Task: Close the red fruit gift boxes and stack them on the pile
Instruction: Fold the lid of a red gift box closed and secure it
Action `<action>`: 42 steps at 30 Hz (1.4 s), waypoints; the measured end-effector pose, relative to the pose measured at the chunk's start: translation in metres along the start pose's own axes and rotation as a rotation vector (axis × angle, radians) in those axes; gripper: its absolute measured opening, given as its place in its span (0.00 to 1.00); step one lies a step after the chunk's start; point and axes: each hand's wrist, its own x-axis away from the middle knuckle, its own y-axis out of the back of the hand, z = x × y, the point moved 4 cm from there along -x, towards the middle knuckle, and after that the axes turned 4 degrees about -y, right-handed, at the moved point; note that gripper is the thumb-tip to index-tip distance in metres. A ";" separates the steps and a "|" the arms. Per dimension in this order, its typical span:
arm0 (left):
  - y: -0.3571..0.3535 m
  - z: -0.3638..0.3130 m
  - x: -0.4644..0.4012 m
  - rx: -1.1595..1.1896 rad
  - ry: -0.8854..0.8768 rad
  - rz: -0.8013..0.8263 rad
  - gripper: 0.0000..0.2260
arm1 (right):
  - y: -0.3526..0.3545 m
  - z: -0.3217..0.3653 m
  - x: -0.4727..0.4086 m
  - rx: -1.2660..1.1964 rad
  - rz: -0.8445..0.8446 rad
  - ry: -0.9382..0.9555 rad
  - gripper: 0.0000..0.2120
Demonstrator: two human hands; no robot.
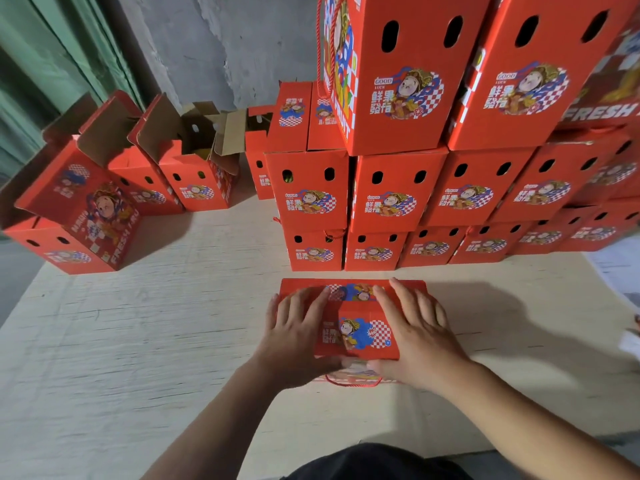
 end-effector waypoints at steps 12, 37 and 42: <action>-0.013 -0.008 0.009 0.002 0.045 -0.417 0.29 | -0.008 0.013 0.024 0.009 -0.313 -0.017 0.42; 0.043 0.015 -0.029 0.326 0.013 -0.467 0.21 | 0.038 0.012 0.005 -0.314 -0.430 -0.057 0.37; 0.019 0.030 -0.055 0.243 0.142 0.103 0.32 | -0.011 0.025 0.019 -0.075 -0.155 -0.220 0.44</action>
